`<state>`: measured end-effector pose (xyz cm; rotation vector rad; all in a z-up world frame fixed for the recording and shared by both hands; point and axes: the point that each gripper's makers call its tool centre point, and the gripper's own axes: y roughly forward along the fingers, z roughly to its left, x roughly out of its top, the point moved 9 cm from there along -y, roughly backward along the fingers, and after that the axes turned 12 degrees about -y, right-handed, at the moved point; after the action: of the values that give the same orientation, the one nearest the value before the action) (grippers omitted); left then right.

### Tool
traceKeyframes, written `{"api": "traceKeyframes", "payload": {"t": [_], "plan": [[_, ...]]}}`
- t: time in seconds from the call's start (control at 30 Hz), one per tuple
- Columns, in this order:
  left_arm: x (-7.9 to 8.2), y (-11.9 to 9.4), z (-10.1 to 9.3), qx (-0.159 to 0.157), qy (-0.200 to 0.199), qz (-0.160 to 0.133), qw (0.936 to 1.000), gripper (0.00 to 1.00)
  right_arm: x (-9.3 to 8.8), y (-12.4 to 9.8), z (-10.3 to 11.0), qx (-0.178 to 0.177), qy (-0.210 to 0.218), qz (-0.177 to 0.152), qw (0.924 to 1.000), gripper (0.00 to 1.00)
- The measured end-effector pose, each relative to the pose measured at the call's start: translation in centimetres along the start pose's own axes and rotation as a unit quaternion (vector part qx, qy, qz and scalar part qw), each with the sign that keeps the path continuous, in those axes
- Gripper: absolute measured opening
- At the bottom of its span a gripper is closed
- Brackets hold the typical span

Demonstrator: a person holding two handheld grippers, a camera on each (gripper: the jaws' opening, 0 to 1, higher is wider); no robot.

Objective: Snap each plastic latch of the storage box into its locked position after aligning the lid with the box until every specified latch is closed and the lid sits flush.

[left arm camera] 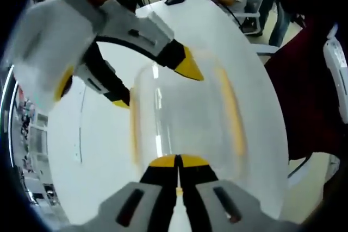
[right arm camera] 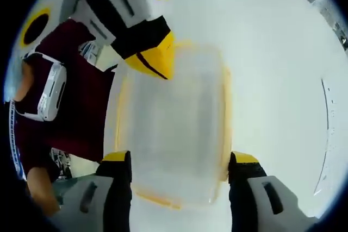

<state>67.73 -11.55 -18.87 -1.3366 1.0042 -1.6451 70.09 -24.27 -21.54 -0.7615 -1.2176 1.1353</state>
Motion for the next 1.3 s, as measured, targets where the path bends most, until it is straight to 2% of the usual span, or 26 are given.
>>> {"api": "traceKeyframes", "payload": {"t": [0.17, 0.3, 0.37, 0.4, 0.5, 0.57, 0.83, 1.03, 1.3], "plan": [[0.0, 0.0, 0.1, 0.0, -0.009, -0.003, 1.0, 0.0, 0.1, -0.5, -0.2, -0.037, -0.012, 0.002, 0.9993, 0.83], [-0.1, 0.0, 0.1, 0.005, -0.012, -0.005, 0.9999, 0.04, 0.1, -0.6, 0.0, -0.055, -0.018, 0.002, 0.9983, 0.88], [-0.1, 0.0, 0.2, 0.011, -0.018, -0.008, 0.9997, 0.05, 0.2, -0.8, -0.2, -0.069, -0.024, 0.002, 0.9973, 0.88], [-0.1, -0.1, 0.3, 0.015, -0.022, -0.01, 0.9996, 0.05, 0.3, -1.0, 0.0, -0.088, -0.03, 0.005, 0.9956, 0.88], [-0.1, -0.1, 0.5, 0.022, -0.021, -0.008, 0.9995, 0.1, 0.6, -1.3, 0.8, -0.11, -0.043, 0.011, 0.9929, 0.87], [0.0, -0.2, 0.8, 0.037, -0.024, -0.004, 0.999, 0.14, 0.6, -1.4, 1.2, -0.127, -0.038, 0.016, 0.991, 0.85], [0.3, -0.2, 1.5, 0.04, -0.022, 0.007, 0.9989, 0.23, 0.8, -1.5, 2.4, -0.155, -0.05, 0.013, 0.9866, 0.79], [0.5, 0.0, 2.5, 0.034, -0.049, 0.024, 0.9979, 0.33, 1.1, -1.5, 3.0, -0.171, -0.065, 0.026, 0.9828, 0.75], [0.9, 0.4, 3.5, 0.005, -0.062, 0.052, 0.9967, 0.37, 1.1, -1.5, 3.8, -0.176, -0.081, 0.031, 0.9805, 0.64]]}}
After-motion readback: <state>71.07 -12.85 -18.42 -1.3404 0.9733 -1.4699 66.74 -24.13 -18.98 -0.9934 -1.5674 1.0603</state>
